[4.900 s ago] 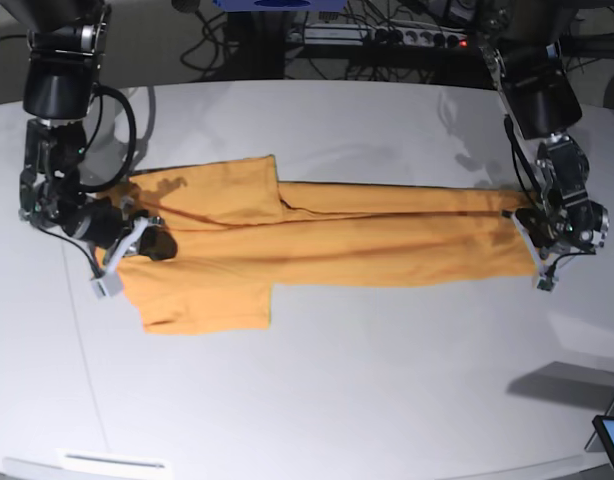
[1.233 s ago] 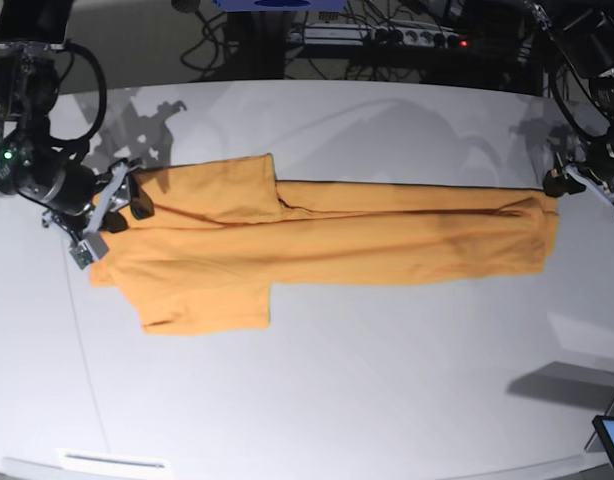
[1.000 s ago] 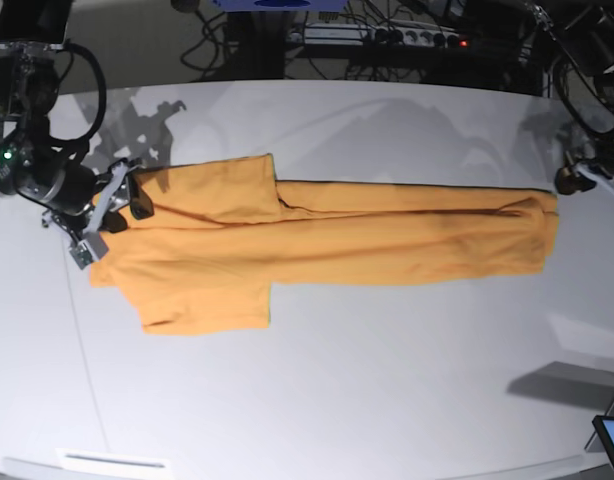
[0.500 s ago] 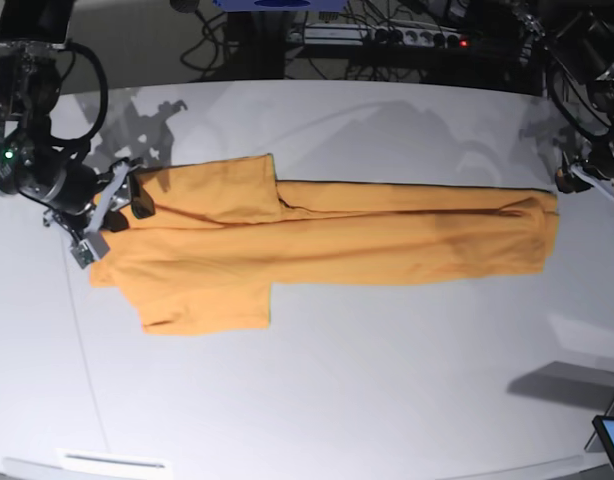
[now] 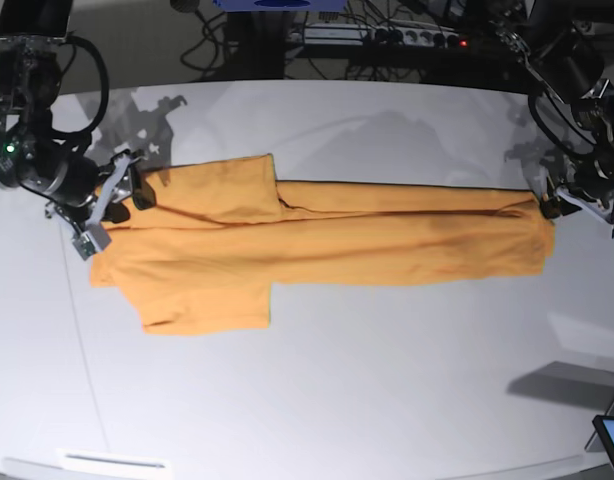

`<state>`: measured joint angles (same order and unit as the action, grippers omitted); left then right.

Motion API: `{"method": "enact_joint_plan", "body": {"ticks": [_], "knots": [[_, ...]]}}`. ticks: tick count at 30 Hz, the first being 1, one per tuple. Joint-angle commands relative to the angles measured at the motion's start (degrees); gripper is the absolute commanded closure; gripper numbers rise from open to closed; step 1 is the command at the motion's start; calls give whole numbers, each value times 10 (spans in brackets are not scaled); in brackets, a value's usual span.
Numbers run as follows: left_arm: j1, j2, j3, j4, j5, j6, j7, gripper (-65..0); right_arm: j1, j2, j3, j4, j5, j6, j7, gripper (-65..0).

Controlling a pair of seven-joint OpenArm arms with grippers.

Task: Fold the T-shirt properly
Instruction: 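Lower the left gripper back onto the strip's hem end, then close the left gripper on the hem end fabric of the strip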

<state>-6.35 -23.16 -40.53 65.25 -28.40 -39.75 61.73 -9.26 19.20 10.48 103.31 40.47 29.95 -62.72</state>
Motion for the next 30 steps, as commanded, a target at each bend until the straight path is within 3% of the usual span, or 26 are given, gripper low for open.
{"method": "enact_joint_plan", "body": {"ticks": [1,11,18,30], "knots": [[7,-3,-1,1,17,-3,29,-336,6,11,3,10,8,2,11,-284],[47,-15,-3,12,15,-3,29,-336,7,9,3,9,8,2,12,-284],[50,-15,-51,9,16,-3,31,-336,7,8,3,9,8,2,12,-284],[42,-12,-55,21,15,-3,34,-336,7,6,2,9,8,2,12,-284]]}}
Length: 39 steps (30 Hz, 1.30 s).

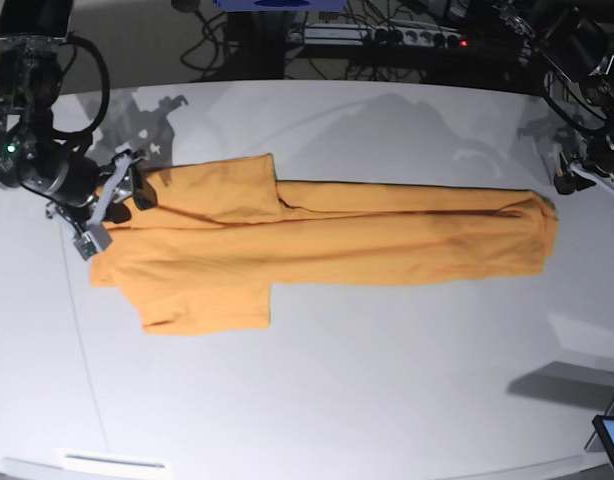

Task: Fold the T-shirt properly
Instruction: 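Close the left gripper on the hem end fabric of the strip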

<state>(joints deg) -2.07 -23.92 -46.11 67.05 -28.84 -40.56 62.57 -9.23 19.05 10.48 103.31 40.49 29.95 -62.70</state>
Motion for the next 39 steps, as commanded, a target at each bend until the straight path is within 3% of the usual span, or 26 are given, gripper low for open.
{"method": "enact_joint_plan", "body": {"ticks": [1,6,10,19,27,39], "knots": [[-1,-4,2,12,20,6,25,-336,7,8,2,9,8,2,12,-284],[-1,14,1,96,12,6,62,-336,7,5,2,8,8,2,12,-284],[0,18,1,128,-42,6,76,-334,7,0,2,8,8,2,12,-284],[-4,15,2,126,-35,6,75,-334,6,0,1,8,8,2,12,-284],[-35,19,3,126,-31,6,75,-334,8,1,-53,8,8,1,14,-284],[-64,19,19,56,-30,6,74,-334,10,4,-55,8,8,1,36,-284]]}}
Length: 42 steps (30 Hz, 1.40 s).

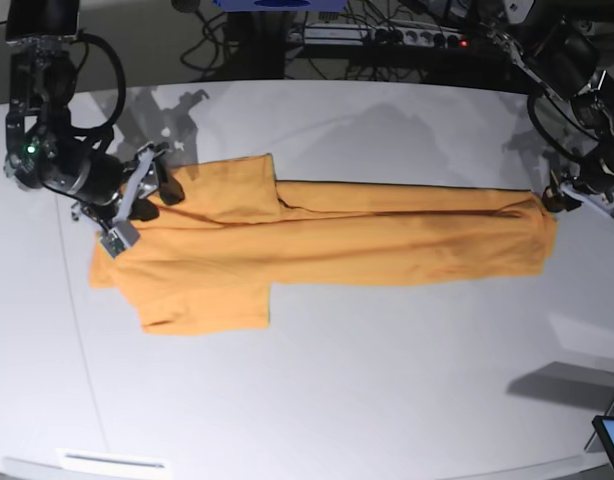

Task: Fold the T-shirt properly
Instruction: 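Close the left gripper on the hem end fabric of the strip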

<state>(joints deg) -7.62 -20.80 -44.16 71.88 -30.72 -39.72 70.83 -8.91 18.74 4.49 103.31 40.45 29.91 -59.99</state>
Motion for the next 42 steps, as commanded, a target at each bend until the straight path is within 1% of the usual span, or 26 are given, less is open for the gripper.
{"method": "enact_joint_plan", "body": {"ticks": [1,3,12,17,21,30,42], "knots": [[-9,-12,12,8,-11,-3,-10,-334,7,7,5,8,8,1,9,-284],[-9,-11,24,10,-12,-3,-11,-334,7,7,5,8,8,1,9,-284],[-3,6,22,12,-17,-3,-10,-334,7,7,5,8,8,1,10,-284],[9,5,21,15,-18,-3,-10,-334,7,8,4,7,8,1,9,-284],[14,8,-18,39,-15,-3,-7,-334,7,8,3,7,8,1,10,-284],[11,8,-21,3,-12,-3,-10,-334,7,8,3,8,8,1,9,-284],[9,19,-20,-6,-12,-3,-11,-334,5,8,2,8,8,1,9,-284]]}}
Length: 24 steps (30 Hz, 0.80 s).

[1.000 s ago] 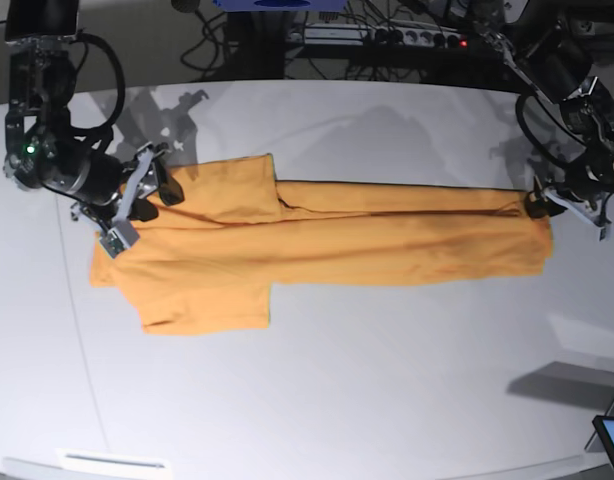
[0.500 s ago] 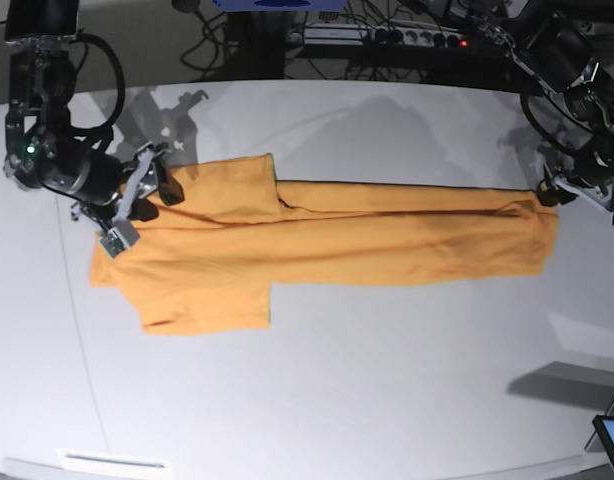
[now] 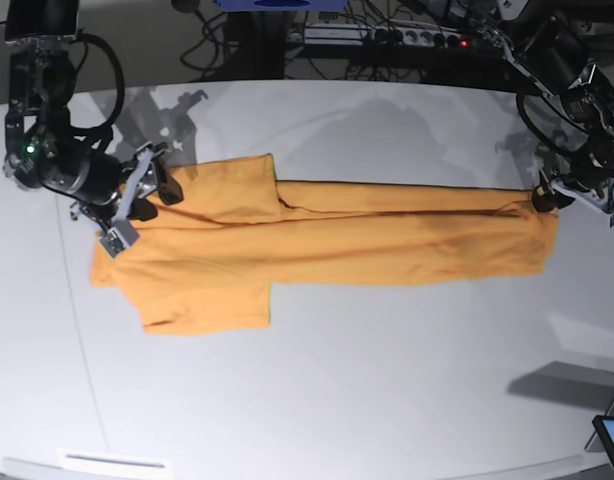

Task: Fold the T-shirt properly
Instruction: 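Close the left gripper on the hem end fabric of the strip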

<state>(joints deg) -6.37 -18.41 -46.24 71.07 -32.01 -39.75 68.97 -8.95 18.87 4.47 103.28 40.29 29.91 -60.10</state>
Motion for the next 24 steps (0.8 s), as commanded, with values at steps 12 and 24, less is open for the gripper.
{"method": "enact_joint_plan", "body": {"ticks": [12,24], "knots": [[7,1,-1,-4,-5,-3,-14,-524,7,12,2,8,10,1,11,-284],[11,-1,-3,-7,1,-3,-16,-635,7,17,2,8,10,1,11,-284]]}}
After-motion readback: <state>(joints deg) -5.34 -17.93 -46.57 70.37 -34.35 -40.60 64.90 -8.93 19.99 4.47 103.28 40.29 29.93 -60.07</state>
